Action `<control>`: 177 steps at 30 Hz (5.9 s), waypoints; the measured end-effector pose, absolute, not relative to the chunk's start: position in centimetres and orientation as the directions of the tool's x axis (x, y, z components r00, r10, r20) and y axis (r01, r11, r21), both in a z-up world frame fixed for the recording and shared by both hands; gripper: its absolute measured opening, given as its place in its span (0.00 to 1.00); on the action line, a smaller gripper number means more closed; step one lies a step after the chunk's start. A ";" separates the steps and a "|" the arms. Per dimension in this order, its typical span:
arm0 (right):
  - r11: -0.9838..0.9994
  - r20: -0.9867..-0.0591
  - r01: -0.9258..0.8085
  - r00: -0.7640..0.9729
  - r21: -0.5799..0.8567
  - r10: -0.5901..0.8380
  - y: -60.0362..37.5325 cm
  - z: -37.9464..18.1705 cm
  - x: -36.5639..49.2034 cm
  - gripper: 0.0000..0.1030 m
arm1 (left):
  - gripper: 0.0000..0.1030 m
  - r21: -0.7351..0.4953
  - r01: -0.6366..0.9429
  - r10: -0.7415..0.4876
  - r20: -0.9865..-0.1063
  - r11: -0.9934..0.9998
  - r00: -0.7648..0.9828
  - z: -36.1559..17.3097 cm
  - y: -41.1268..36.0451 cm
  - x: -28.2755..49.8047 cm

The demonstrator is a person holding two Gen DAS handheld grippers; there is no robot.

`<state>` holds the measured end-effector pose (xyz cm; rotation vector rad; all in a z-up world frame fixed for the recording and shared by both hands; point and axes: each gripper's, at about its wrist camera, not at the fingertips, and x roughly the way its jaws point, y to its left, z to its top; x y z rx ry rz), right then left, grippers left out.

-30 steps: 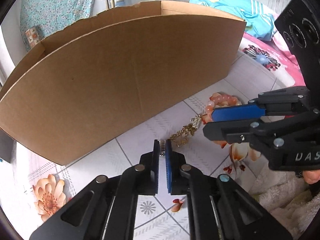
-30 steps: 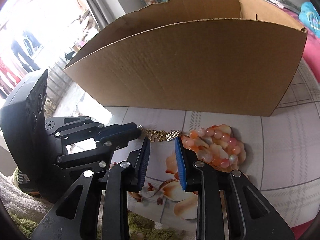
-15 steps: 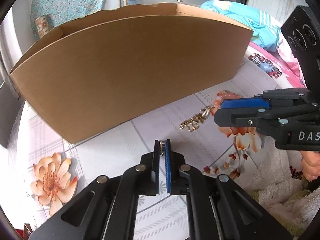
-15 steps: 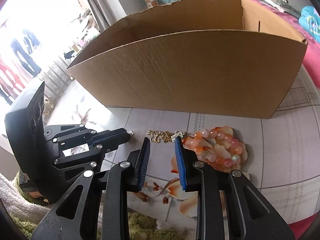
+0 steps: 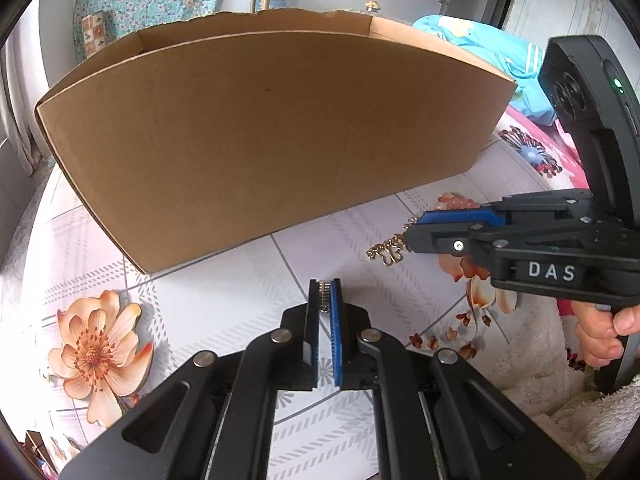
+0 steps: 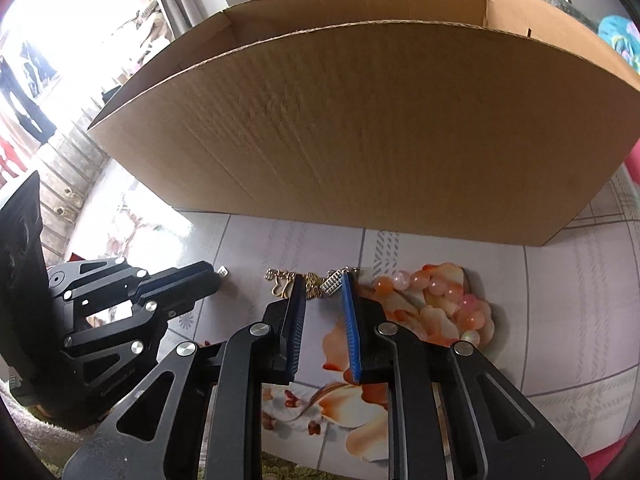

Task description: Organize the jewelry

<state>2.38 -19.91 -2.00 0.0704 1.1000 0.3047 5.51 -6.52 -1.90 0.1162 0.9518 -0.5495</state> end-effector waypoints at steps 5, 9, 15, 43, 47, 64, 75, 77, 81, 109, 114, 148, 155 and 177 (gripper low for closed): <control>0.964 -0.873 -0.192 0.420 0.181 0.248 -19.5 -2.0 3.2 0.17 | 0.04 -0.149 0.498 -0.403 -0.795 0.854 0.454 -1.9 -6.2 5.6; 0.973 -0.878 -0.179 0.428 0.148 0.213 -18.7 -1.9 3.5 0.12 | 0.05 -0.151 0.501 -0.407 -0.792 0.852 0.454 -1.9 -6.3 5.7; 0.981 -0.886 -0.186 0.447 0.046 0.126 -17.0 -2.0 3.9 0.05 | 0.05 -0.154 0.500 -0.410 -0.790 0.852 0.455 -2.0 -6.3 5.6; 0.733 -0.568 -0.173 0.526 0.657 0.633 -24.6 4.2 1.7 0.05 | 0.04 -0.257 0.493 -0.505 -0.720 0.831 0.475 1.6 -4.3 3.8; 0.739 -0.543 -0.255 0.538 0.624 0.644 -24.7 7.1 1.8 0.05 | 0.04 -0.356 0.529 -0.612 -0.649 0.770 0.453 6.3 -3.5 4.1; 0.861 -0.818 -0.390 0.339 0.326 0.464 -21.8 7.8 15.2 0.05 | 0.04 -0.319 0.535 -0.437 -0.893 0.782 0.106 6.6 -9.8 23.1; 0.898 -0.908 -0.385 0.262 0.212 0.326 -21.8 3.9 18.2 0.11 | 0.09 -0.292 0.446 -0.308 -0.951 0.846 -0.038 1.4 -13.4 29.5; 0.901 -0.905 -0.377 0.271 0.214 0.328 -22.0 4.2 18.1 0.13 | 0.18 -0.319 0.422 -0.327 -0.943 0.849 -0.057 1.2 -13.2 29.8; 0.907 -0.888 -0.361 0.313 0.216 0.336 -22.8 5.4 17.3 0.14 | 0.22 -0.316 0.423 -0.333 -0.942 0.849 -0.036 2.1 -13.3 29.4; 0.876 -0.733 -0.285 0.481 0.389 0.481 -23.1 1.2 -2.3 0.19 | 0.46 -0.195 0.480 -0.443 -0.756 0.855 0.481 5.5 -4.7 2.8; 0.896 -0.770 -0.240 0.458 0.374 0.444 -22.1 -0.8 -1.3 0.18 | 0.39 -0.061 0.532 -0.361 -0.799 0.844 0.481 1.5 -7.8 3.9; 0.881 -0.773 -0.169 0.428 0.441 0.469 -24.1 -1.6 -1.2 0.20 | 0.01 -0.093 0.653 -0.474 -0.764 0.752 0.437 1.9 -9.4 4.7; 0.882 -0.776 -0.219 0.418 0.419 0.472 -22.3 -1.6 -1.1 0.22 | 0.01 -0.120 0.575 -0.437 -0.777 0.809 0.453 1.3 -7.0 4.6; 0.858 -0.864 -0.513 0.448 -0.036 0.232 -15.9 -3.0 2.2 0.30 | 0.01 -0.199 0.521 -0.459 -0.773 0.830 0.437 -0.9 -4.3 4.9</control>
